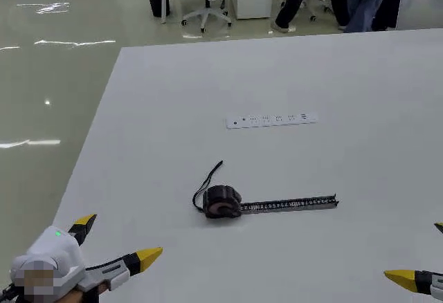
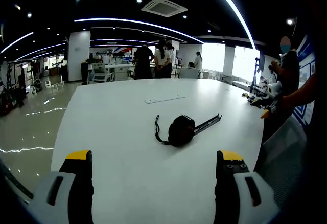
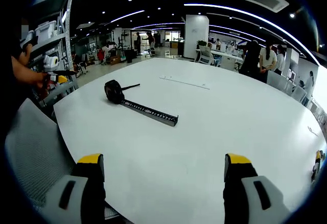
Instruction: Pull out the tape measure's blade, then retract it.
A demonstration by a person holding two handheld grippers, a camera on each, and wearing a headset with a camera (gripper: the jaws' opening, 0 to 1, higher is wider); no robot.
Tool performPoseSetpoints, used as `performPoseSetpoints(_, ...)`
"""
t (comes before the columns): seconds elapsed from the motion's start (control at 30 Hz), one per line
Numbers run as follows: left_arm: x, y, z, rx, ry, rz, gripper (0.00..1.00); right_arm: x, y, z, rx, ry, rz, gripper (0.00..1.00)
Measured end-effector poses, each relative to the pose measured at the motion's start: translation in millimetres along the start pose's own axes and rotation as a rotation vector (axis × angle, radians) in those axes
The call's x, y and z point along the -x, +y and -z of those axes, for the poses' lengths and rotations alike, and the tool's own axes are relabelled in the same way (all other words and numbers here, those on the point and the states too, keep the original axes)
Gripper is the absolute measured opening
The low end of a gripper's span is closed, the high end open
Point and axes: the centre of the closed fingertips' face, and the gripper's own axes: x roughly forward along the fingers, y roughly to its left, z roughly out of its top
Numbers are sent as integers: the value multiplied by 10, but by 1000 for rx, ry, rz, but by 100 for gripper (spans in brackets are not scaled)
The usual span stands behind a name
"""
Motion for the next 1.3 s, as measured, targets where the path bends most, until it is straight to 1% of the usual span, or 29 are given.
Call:
performPoseSetpoints(0.03,3,23,-30,24,-23,-22,99,-13,-38,-5,14,0,7,100)
performPoseSetpoints(0.07,9,24,-48,38,-34,-35,99,-16,-64,-4,20,1,10,100)
performPoseSetpoints(0.1,19,16,-72,34,-47,-45,99,-20,-90,-8,17,-2,9,99)
performPoseSetpoints(0.13,28,23,-98,10,-62,-68,99,-31,-151,-13,4,-12,14,99)
performPoseSetpoints(0.17,26,3,-81,6,-51,-69,99,-43,-172,-14,2,-21,11,98)
performPoseSetpoints(0.2,29,-5,-43,2,-21,-83,99,-69,-183,-15,-12,-34,-5,98)
performPoseSetpoints(0.23,40,-23,-20,-3,0,-90,99,-91,-214,6,-12,-27,-4,98)
performPoseSetpoints(0.27,44,-38,-43,-15,-7,-93,99,-113,-220,16,2,-25,-15,98)
performPoseSetpoints(0.3,62,-80,-89,-31,-15,-103,99,-161,-230,27,20,-23,-38,98)
performPoseSetpoints(0.33,62,-83,-88,-25,-10,-106,99,-188,-264,47,20,-18,-39,98)
performPoseSetpoints(0.37,71,-114,-104,-20,-5,-109,99,-204,-306,36,9,-18,-38,98)
performPoseSetpoints(0.43,70,-139,-126,-25,1,-112,99,-202,-295,-8,9,-21,-41,97)
performPoseSetpoints(0.5,49,-182,-132,-24,6,-100,99,-211,-257,-60,29,-26,-50,96)
performPoseSetpoints(0.53,36,-189,-135,-35,-1,-96,99,-234,-243,-76,42,-28,-55,96)
performPoseSetpoints(0.57,28,-194,-133,-24,-3,-88,99,-240,-254,-74,49,-22,-46,96)
performPoseSetpoints(0.6,25,-199,-119,-6,2,-83,99,-236,-265,-67,36,-11,-35,95)
performPoseSetpoints(0.7,20,-227,-102,2,0,-76,99,-218,-271,-85,15,-12,-19,95)
performPoseSetpoints(0.83,-25,-228,-31,15,4,-73,99,-239,-250,-102,37,-5,-19,94)
performPoseSetpoints(0.9,-54,-230,-18,16,4,-71,99,-239,-254,-154,38,-3,-13,94)
performPoseSetpoints(0.97,-110,-222,-12,17,-4,-68,99,-251,-269,-213,51,-16,-9,93)
performPoseSetpoints(1.03,-170,-203,-1,23,-2,-71,99,-273,-305,-217,55,-15,-1,92)
performPoseSetpoints(1.07,-188,-204,-13,34,-9,-71,99,-286,-321,-216,51,-14,2,92)
performPoseSetpoints(1.17,-276,-207,-10,30,7,-73,99,-354,-354,-219,52,-15,-3,89)
performPoseSetpoints(1.27,-371,-220,-53,32,16,-80,99,-455,-368,-211,55,-10,-24,89)
performPoseSetpoints(1.3,-418,-215,-98,21,3,-94,99,-503,-382,-210,55,-11,-31,88)
